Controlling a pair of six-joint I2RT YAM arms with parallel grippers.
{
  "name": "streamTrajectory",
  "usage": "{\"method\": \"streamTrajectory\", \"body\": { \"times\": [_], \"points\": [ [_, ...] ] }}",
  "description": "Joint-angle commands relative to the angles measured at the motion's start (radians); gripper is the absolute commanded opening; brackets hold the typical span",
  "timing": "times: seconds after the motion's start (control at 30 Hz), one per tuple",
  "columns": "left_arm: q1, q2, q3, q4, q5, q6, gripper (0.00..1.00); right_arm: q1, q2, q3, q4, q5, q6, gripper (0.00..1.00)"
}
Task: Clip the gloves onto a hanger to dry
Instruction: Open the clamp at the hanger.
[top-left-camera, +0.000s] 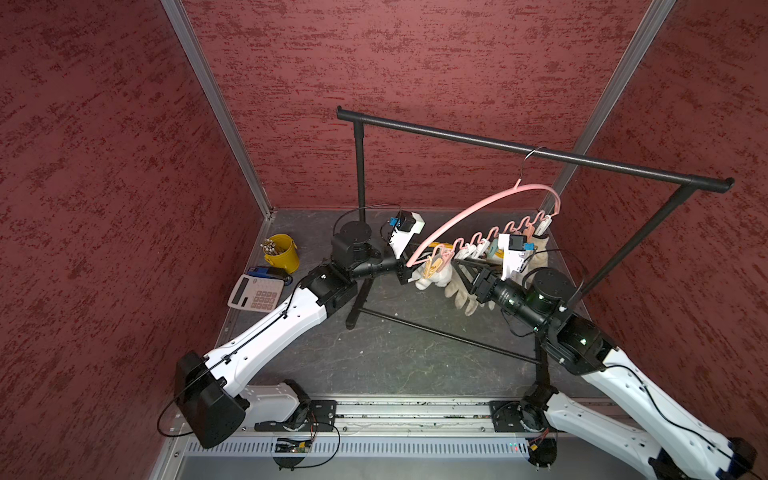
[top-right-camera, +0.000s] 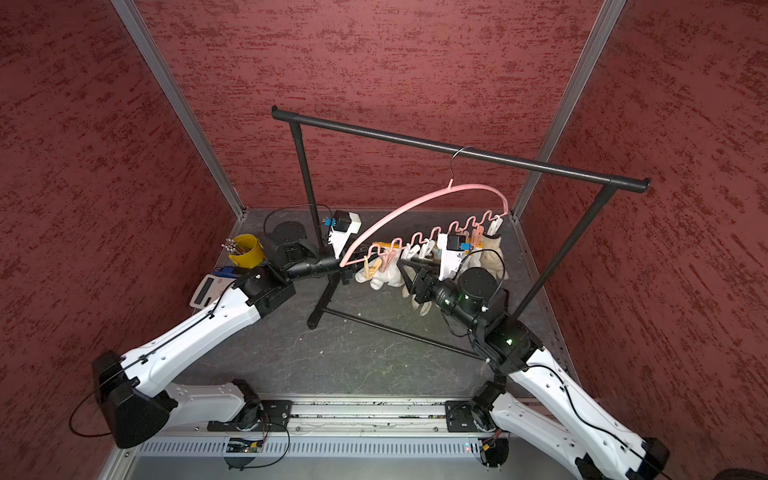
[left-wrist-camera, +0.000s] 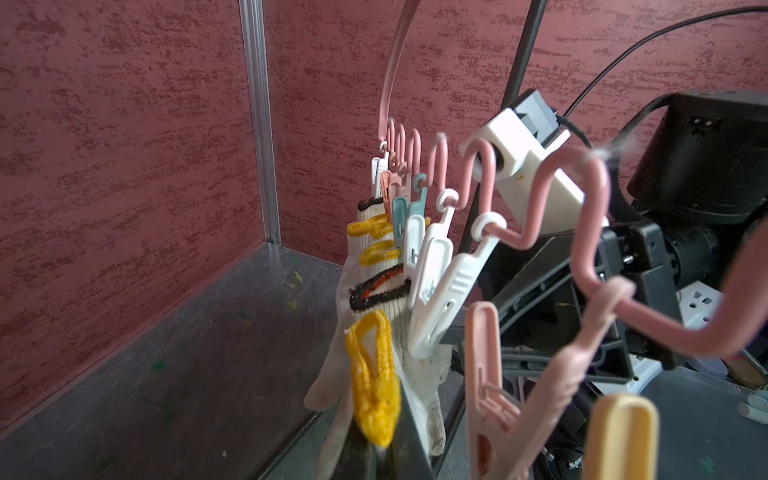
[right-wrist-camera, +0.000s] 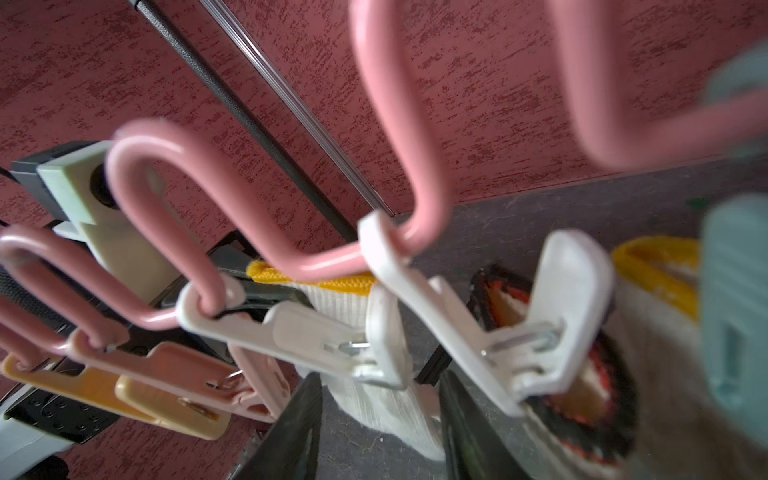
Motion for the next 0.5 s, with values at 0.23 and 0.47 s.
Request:
{"method": "streamTrajectory", "body": {
  "times": [0.23, 0.47],
  "points": [
    [-0.008, 0.043, 0.084, 0.054, 0.003, 0.001, 0.0, -0.004, -0.015, 0.047, 0.075, 0.078, -0.016, 0.45],
    [-0.014, 0.059, 0.107, 0.075, 0.001, -0.016, 0.0, -0.004, 0.027, 0.074, 0.092, 0.089, -0.034, 0.45]
  ]
}}
